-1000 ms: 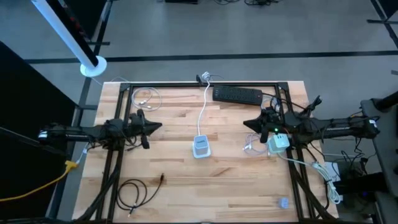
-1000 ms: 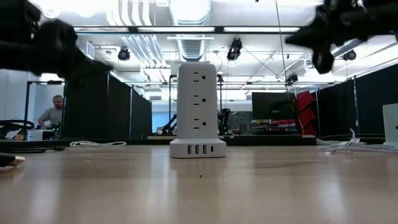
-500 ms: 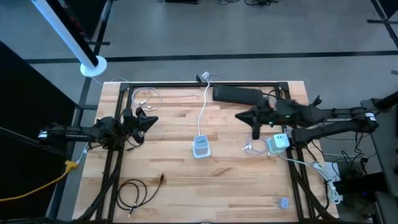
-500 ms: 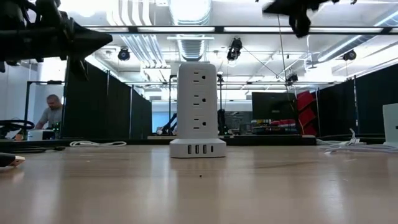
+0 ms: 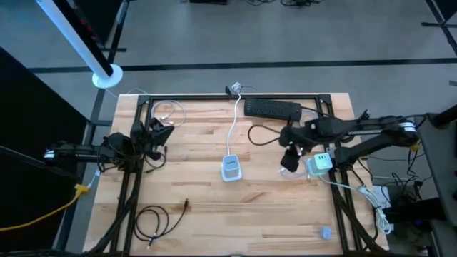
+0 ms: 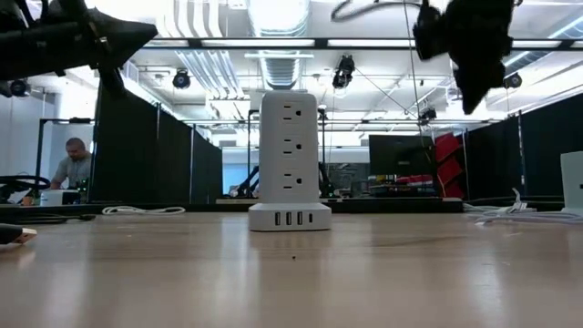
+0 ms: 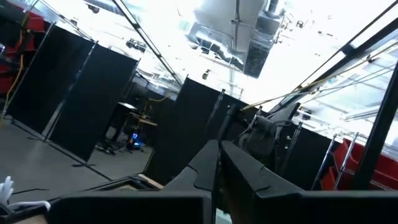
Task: Insert USB
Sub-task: Insert the bottom white charger cable into the black outlet extension
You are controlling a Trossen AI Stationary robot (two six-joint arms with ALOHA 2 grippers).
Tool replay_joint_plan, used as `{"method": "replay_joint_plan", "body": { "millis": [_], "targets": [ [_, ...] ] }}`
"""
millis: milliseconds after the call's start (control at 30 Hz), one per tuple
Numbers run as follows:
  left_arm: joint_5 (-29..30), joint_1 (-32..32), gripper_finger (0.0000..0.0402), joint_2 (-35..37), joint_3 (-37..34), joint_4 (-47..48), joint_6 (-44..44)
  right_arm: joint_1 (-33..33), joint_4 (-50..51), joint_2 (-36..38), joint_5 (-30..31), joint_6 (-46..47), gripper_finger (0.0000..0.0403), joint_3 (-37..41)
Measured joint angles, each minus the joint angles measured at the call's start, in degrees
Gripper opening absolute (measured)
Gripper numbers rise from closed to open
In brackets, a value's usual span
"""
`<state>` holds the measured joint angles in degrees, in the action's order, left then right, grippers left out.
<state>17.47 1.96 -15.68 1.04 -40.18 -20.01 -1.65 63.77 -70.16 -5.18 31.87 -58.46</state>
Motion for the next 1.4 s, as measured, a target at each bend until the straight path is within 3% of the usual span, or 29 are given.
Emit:
{"method": "replay_joint_plan", "body": {
  "millis": [167, 333, 533, 767, 1133, 1267, 1400],
  "targets": [
    [0.0, 0.0, 0.0015, 0.0, 0.0, 0.3, 0.0, 0.5, 4.4, -2.2, -3.7, -1.5, 0.0185, 2.0],
    [0.0, 0.0, 0.0015, -0.2, -0.1, 0.9, 0.1, 3.4, 4.3, -3.5, -3.8, -10.0, 0.0218, 3.4],
    [0.0, 0.0, 0.0015, -0.2, -0.1, 1.2, 3.0, 6.8, -0.6, -5.0, -3.5, -16.1, 0.0213, 8.0],
    [-3.3, 0.0, 0.0015, -0.2, 0.0, 0.0, 1.5, 7.6, -8.2, -8.5, -2.3, -16.5, 0.0196, 15.1],
    [-3.5, 0.0, 0.0015, 0.0, 0.1, -1.4, 1.5, 7.8, -14.7, -16.0, 0.3, -17.3, 0.0193, 18.6],
    [-3.4, 0.0, 0.0015, 0.0, 0.1, -2.4, 1.5, 7.9, -14.6, -18.4, 1.8, -16.9, 0.0152, 18.0],
    [-2.7, 0.0, 0.0015, 0.0, 0.1, -3.9, 2.7, 8.2, -14.2, -18.1, 3.3, -16.9, 0.0032, 17.0]
  ]
}}
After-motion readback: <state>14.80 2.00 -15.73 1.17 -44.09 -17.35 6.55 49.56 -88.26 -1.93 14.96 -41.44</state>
